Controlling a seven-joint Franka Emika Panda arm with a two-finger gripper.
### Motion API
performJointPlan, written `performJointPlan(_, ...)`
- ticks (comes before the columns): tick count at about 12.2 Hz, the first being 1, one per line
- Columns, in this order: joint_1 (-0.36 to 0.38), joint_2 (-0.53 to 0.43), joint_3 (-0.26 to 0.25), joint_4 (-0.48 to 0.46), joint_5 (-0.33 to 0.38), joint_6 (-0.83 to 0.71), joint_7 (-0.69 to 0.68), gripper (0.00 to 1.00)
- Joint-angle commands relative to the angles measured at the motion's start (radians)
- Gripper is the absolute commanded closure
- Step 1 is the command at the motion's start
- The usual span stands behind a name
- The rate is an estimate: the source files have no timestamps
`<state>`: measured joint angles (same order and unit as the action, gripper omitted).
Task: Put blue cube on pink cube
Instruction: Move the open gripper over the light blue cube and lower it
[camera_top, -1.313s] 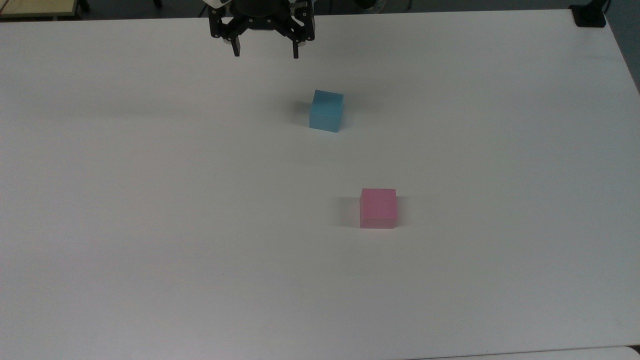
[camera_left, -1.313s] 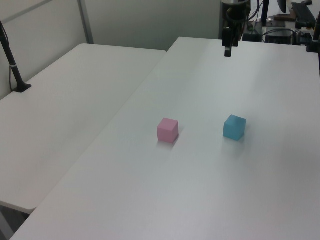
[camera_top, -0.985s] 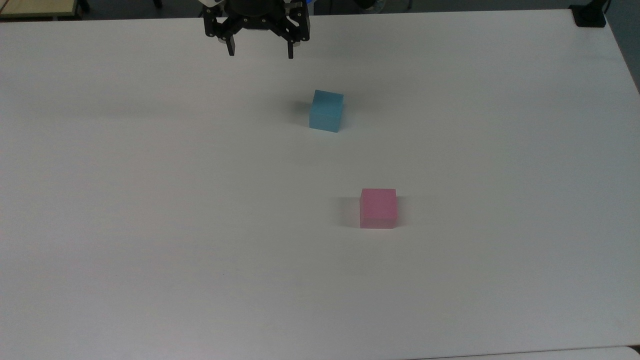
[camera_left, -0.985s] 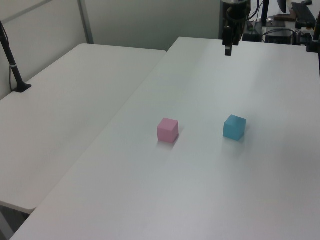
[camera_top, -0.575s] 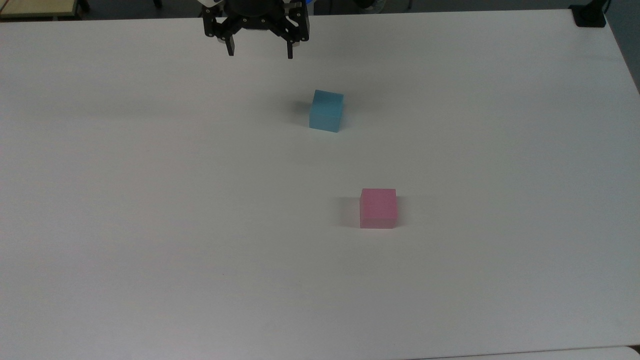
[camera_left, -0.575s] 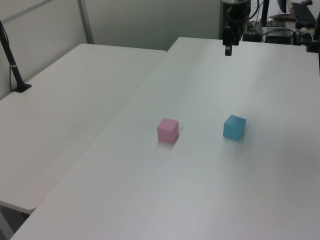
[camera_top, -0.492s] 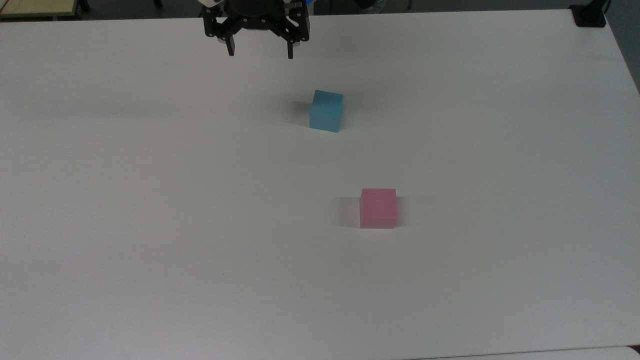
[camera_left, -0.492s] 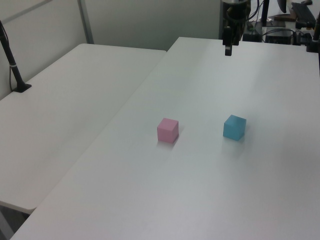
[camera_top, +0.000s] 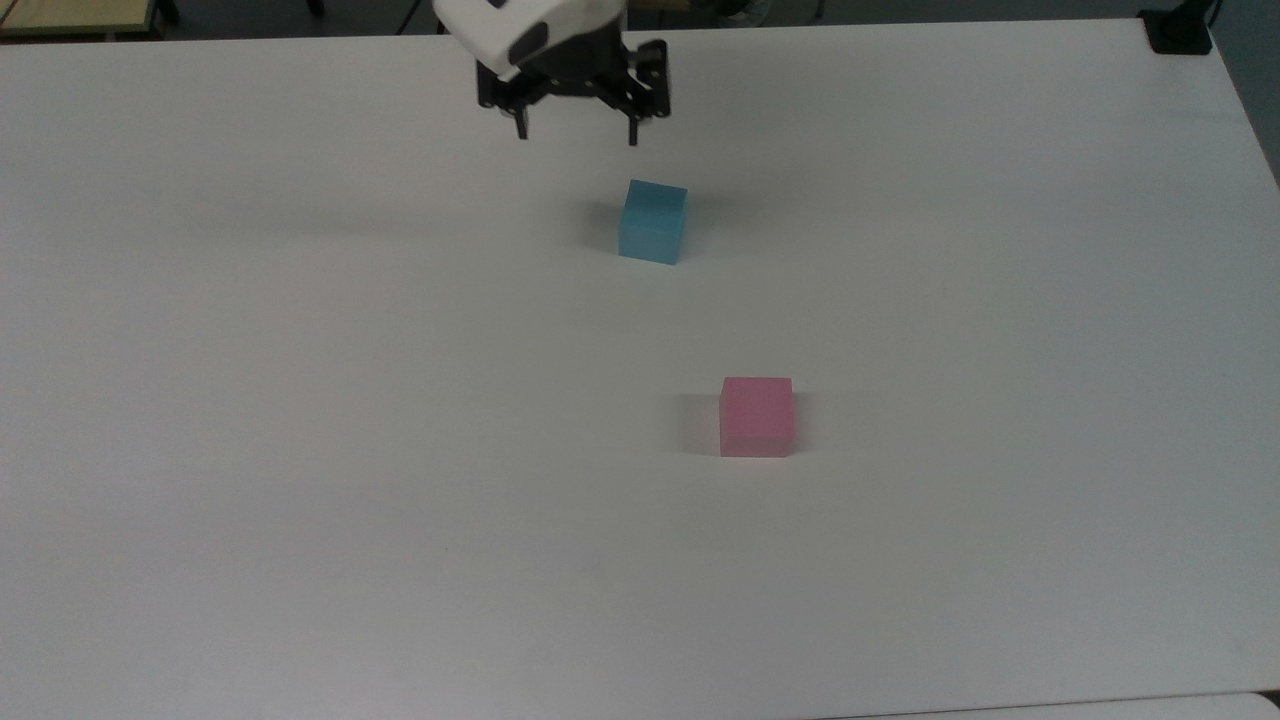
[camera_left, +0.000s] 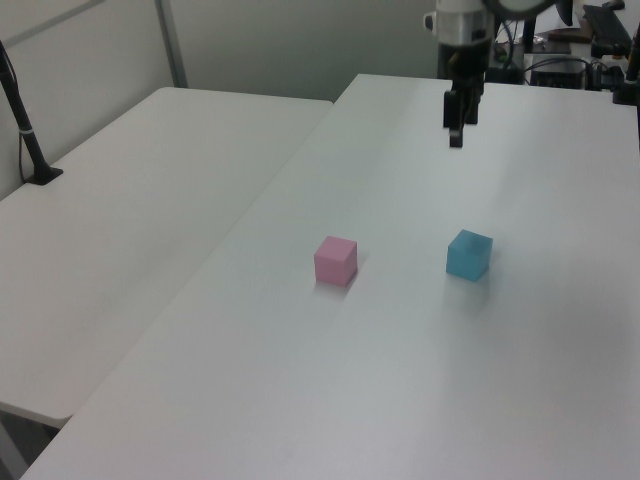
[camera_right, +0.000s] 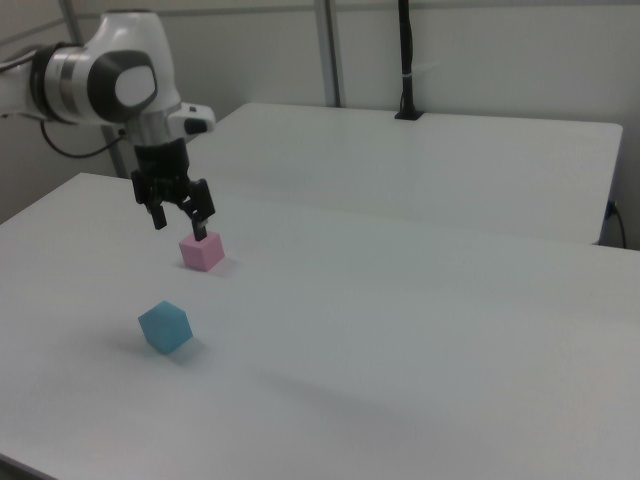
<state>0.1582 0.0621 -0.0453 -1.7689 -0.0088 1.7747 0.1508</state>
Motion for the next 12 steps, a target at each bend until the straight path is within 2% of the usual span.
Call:
performJointPlan(1, 0.076, -0.016, 0.005, -0.151, -0.005, 0.150, 0.142, 0.00)
performJointPlan(4, 0.112, 0.072, 0.050, -0.196, -0.017, 0.212, 0.223, 0.00)
performJointPlan(8, 0.133, 0.130, 0.056, -0.291, -0.045, 0.334, 0.227, 0.00)
performJointPlan(12, 0.124, 0.157, 0.056, -0.293, -0.062, 0.347, 0.219, 0.00)
